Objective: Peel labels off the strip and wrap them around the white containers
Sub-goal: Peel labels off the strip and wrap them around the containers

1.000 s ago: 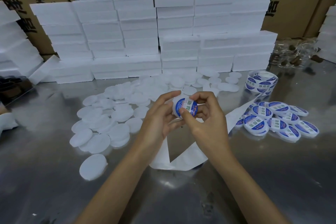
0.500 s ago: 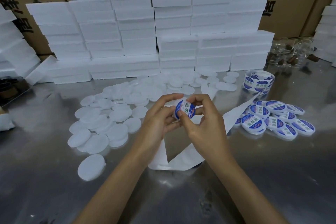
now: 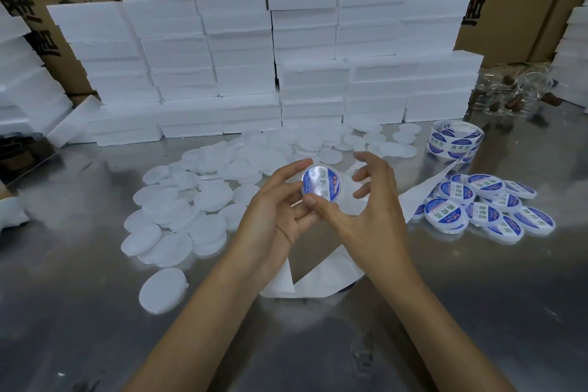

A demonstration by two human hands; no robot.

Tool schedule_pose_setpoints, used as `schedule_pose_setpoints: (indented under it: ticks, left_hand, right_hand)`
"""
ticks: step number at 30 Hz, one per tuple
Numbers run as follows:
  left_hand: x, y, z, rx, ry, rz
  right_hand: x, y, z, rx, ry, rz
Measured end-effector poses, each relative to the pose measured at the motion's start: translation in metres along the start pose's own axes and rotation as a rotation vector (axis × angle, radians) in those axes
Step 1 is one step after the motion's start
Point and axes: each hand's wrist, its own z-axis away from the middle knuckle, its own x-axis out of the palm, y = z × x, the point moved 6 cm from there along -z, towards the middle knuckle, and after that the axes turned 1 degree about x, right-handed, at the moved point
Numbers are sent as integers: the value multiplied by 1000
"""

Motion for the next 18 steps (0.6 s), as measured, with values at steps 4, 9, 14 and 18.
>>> schedule_pose_setpoints:
  ticks: [4,9,14,18]
  left_hand:
    - [9,-5,2,-25,-75,22]
    - [11,0,3,-16,-140,-17]
    - [13,-2,4,-13,-183,-62]
    - [3,4,2,112,-121,-453]
  right_hand:
    - [2,0,1,-39,-24,140]
    - [0,0,2,-41,-12,143]
    - [-4,0,0,-46,22,124]
    - [-4,5,-2,-56,-28,99]
